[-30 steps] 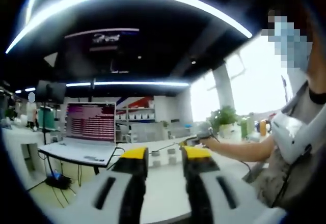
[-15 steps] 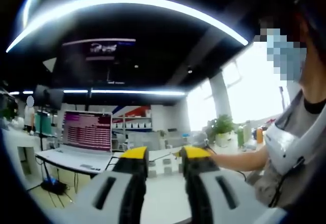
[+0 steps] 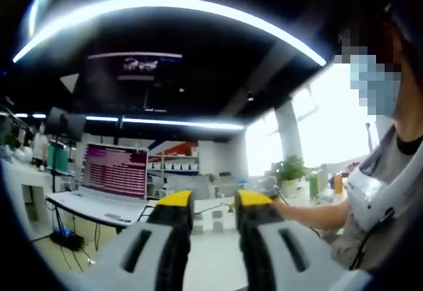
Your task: Rotate the seasoning bottle until the label or dispensing opening points toward the visible target arrow and the bottle remains upright within the marked orientation range
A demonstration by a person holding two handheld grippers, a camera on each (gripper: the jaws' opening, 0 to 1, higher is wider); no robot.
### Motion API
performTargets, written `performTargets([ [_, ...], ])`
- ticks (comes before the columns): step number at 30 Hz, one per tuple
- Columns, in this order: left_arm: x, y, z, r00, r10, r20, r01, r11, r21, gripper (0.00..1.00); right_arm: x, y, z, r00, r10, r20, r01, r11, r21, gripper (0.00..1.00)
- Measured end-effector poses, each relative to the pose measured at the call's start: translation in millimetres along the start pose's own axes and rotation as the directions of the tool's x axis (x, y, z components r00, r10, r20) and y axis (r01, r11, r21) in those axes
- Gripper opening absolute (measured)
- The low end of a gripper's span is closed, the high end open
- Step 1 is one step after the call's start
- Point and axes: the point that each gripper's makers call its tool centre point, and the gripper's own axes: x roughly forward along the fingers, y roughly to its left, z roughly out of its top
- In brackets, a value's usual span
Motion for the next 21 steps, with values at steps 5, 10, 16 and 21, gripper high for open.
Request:
performTargets([
  [5, 2, 2.3, -3.3, 1.000, 0.001, -0.004, -0.001, 1.000, -0.010, 0.26, -13, 10, 0.9, 0.999, 0.032, 0.002, -0.032, 0.999, -0.008, 0.42],
  [10, 4, 2.1, -8.0, 1.000, -0.005, -0.016, 0.005, 1.000, -0.010, 0.26, -32, 28, 2.4, 0.997, 0.081, 0.001, -0.081, 0.997, -0.007, 0.42],
  [16, 7, 1.0, -13.9, 0.999, -0.013, -0.033, 0.013, 1.000, -0.013, 0.26, -43, 40, 7.5, 0.992, 0.127, -0.008, -0.127, 0.991, -0.031, 0.42],
  [21, 7, 0.0, -15.1, 0.999, -0.023, -0.033, 0.022, 1.000, -0.016, 0.26, -68, 53, 11.1, 0.990, 0.139, 0.027, -0.138, 0.989, -0.049, 0.42],
])
